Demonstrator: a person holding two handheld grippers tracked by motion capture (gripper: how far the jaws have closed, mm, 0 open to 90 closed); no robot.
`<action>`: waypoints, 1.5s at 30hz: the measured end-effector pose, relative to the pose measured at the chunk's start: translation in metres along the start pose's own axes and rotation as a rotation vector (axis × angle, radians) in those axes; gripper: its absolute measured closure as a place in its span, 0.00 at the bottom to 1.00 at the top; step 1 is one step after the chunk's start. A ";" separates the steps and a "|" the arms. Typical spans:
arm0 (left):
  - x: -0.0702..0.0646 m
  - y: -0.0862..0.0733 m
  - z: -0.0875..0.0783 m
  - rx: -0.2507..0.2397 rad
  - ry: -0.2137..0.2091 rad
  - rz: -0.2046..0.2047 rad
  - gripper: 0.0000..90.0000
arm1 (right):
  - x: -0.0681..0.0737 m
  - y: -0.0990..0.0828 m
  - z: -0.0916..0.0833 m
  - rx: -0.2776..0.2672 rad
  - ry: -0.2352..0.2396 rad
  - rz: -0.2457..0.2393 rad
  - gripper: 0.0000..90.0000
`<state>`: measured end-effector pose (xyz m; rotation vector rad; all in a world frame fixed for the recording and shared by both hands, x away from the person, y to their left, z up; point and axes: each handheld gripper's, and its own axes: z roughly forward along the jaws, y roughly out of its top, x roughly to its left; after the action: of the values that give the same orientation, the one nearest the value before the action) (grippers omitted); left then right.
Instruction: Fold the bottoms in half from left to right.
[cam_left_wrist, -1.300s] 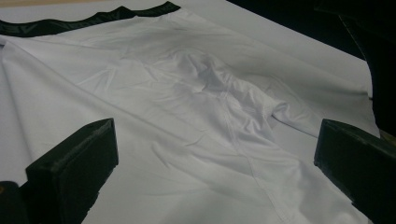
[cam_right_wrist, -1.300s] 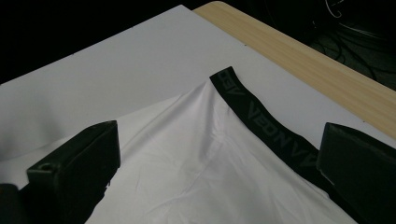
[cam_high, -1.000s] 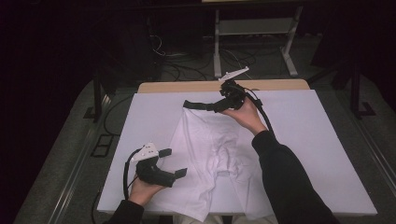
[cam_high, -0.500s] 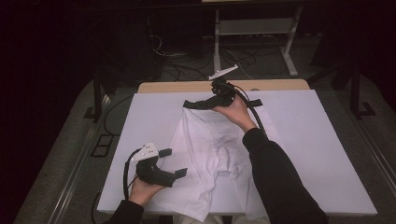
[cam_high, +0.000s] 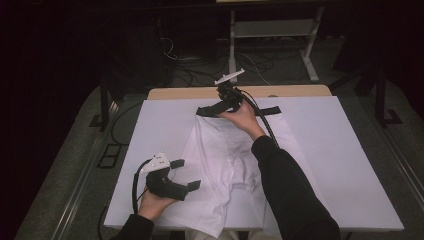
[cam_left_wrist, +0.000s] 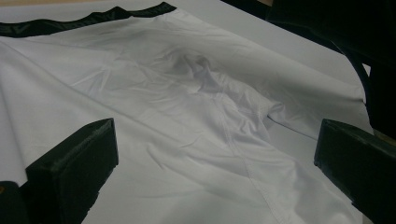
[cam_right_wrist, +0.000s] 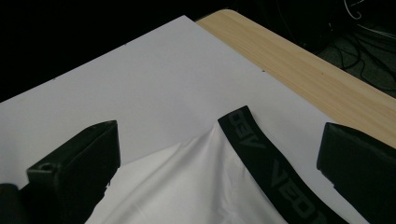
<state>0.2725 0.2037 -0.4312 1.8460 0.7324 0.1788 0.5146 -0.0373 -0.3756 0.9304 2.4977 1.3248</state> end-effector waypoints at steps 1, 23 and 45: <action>0.000 0.000 0.000 0.000 -0.001 0.001 0.00 | 0.001 0.002 0.006 0.001 -0.002 -0.007 0.00; -0.001 0.000 0.000 -0.008 -0.021 -0.002 0.00 | 0.005 0.007 0.070 0.005 -0.027 0.006 0.00; 0.001 0.001 0.000 -0.022 -0.015 -0.006 0.00 | -0.002 -0.003 0.104 0.025 -0.076 0.057 0.39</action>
<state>0.2738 0.2043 -0.4304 1.8223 0.7232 0.1681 0.5574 0.0321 -0.4403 1.0439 2.4535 1.2526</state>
